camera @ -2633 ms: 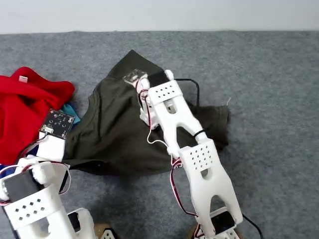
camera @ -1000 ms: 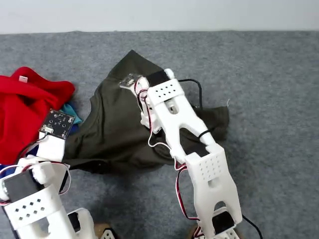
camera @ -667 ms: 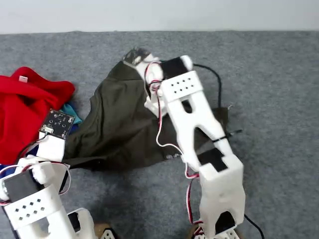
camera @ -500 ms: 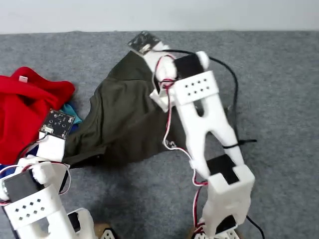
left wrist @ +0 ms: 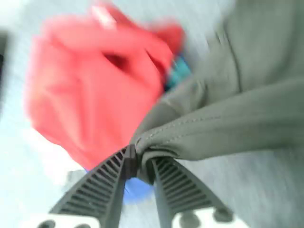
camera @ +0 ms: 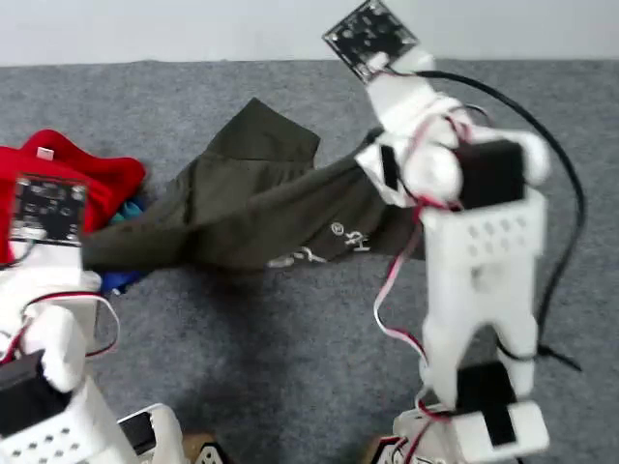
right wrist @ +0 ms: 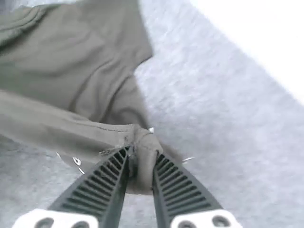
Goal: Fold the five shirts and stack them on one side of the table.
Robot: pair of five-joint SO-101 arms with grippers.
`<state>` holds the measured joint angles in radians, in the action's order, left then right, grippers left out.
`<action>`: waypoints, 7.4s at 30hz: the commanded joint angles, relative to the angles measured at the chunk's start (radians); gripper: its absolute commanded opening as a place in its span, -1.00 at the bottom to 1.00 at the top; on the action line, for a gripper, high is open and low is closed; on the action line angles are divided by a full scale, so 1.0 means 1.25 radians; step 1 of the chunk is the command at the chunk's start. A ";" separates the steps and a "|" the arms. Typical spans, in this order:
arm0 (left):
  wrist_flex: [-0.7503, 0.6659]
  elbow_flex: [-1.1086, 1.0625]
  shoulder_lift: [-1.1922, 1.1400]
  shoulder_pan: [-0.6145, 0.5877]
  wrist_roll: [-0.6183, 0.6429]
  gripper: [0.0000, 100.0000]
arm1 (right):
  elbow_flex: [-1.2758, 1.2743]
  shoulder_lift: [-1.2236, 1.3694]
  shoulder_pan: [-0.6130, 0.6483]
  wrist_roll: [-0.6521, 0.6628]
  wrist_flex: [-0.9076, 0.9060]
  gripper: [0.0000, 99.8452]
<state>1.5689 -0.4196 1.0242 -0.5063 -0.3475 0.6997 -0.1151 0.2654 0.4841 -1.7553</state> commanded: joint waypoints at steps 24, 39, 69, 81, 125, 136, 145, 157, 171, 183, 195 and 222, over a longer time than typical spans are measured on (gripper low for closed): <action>-0.466 0.525 0.010 0.245 -0.117 -0.97 | 0.037 -0.503 -0.305 0.082 0.230 -0.98; -0.362 0.581 0.004 0.187 -0.115 -0.97 | -0.031 -0.566 -0.382 0.168 0.095 -0.98; -0.859 0.026 -0.400 0.306 -0.118 -0.97 | -0.982 -0.428 -0.288 0.168 1.015 -0.98; -0.881 0.433 -0.800 0.372 -0.164 -0.97 | -0.777 -0.112 -0.294 0.168 1.167 -0.98; 0.149 0.262 -0.750 0.295 -0.355 -0.97 | -0.709 -0.122 -0.365 0.291 0.155 -0.98; 0.146 0.122 -0.751 0.291 -0.396 -0.97 | -0.869 -0.129 -0.363 0.336 0.187 -0.98; 0.149 0.121 -0.714 0.273 -0.396 -0.83 | -0.865 -0.131 -0.363 0.335 0.153 -0.92; 0.146 0.122 -0.470 0.216 -0.379 -0.59 | -0.690 -0.129 -0.361 0.333 0.018 -0.61; -0.120 0.104 -0.471 0.503 0.039 -0.97 | -0.725 -0.120 -0.164 0.000 0.284 -0.92; -0.324 -0.240 -0.471 0.527 0.042 -0.97 | -0.998 -0.099 -0.164 -0.001 0.612 -0.98; -0.341 -0.423 -0.470 0.527 0.041 -0.97 | -0.935 0.181 -0.272 -0.001 0.784 -0.98; 0.056 -0.155 -0.462 0.527 -0.150 -0.97 | -0.628 0.177 -0.300 -0.009 0.447 -0.98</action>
<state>1.6103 -0.7188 0.4058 0.1458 -0.5685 -0.1366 0.2025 -0.1197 0.4841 -1.1661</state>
